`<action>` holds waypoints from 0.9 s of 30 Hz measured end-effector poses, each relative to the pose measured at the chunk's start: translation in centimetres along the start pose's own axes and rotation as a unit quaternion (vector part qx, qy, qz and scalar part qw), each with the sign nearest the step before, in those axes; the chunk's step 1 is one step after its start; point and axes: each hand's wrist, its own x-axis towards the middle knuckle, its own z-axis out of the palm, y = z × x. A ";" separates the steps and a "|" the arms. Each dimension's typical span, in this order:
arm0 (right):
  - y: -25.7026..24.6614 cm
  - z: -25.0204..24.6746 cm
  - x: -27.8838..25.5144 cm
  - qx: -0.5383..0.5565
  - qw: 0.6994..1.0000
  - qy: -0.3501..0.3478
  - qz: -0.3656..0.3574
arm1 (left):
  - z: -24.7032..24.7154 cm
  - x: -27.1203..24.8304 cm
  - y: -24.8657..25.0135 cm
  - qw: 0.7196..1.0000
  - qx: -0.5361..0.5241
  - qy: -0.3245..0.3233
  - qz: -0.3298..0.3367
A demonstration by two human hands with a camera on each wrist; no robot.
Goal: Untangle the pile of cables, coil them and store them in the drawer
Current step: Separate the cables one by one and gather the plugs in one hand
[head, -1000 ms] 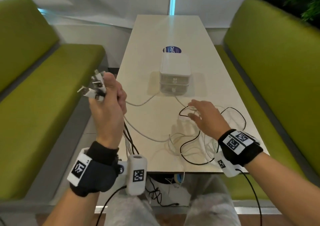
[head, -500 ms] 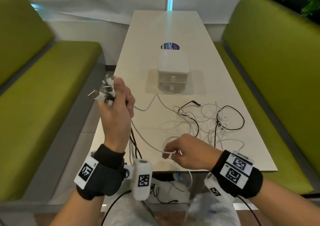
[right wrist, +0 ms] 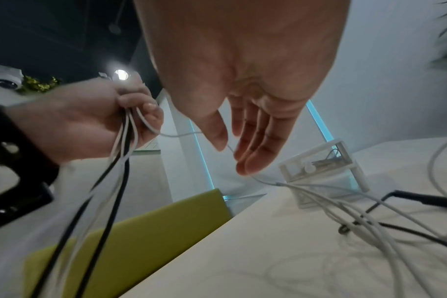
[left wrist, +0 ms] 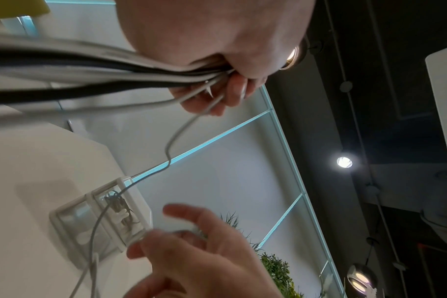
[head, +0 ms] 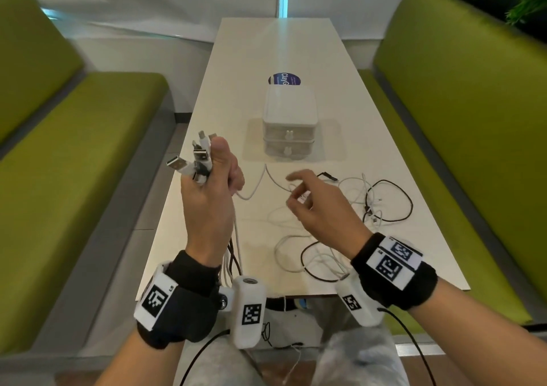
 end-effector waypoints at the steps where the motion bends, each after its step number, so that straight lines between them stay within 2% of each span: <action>1: -0.4 0.2 0.5 -0.015 1.000 0.001 -0.012 | 0.1 0.0 -0.1 1.000 -0.003 -0.003 -0.004; 4: -1.4 1.2 1.7 -0.087 0.994 -0.036 -0.055 | 0.2 -0.4 -0.2 0.999 0.001 -0.026 -0.025; 7: -1.5 2.3 2.5 -0.123 0.988 -0.045 -0.082 | 0.1 -0.4 -0.3 0.998 -0.013 -0.035 -0.048; 14: 1.3 0.8 4.2 -0.164 0.986 -0.010 0.023 | -1.2 0.4 -0.1 1.000 -0.003 -0.010 -0.018; 18: 2.7 -0.2 4.9 -0.200 0.977 -0.034 0.070 | -0.8 0.3 -0.4 1.000 0.025 -0.017 -0.007; 21: 3.3 -1.0 4.7 -0.187 0.977 -0.038 0.095 | -1.1 0.6 -1.3 0.996 0.073 -0.032 -0.029; 23: 3.1 -1.2 4.5 -0.157 0.985 -0.031 0.071 | -1.2 0.6 -2.1 0.989 0.131 -0.056 -0.036; 25: 2.4 -1.2 4.2 -0.120 0.992 -0.018 0.035 | -1.0 0.2 -2.7 0.979 0.190 -0.074 -0.010; 27: 1.8 -1.0 4.0 -0.095 0.995 -0.006 0.004 | -0.6 -0.1 -3.4 0.975 0.206 -0.079 0.006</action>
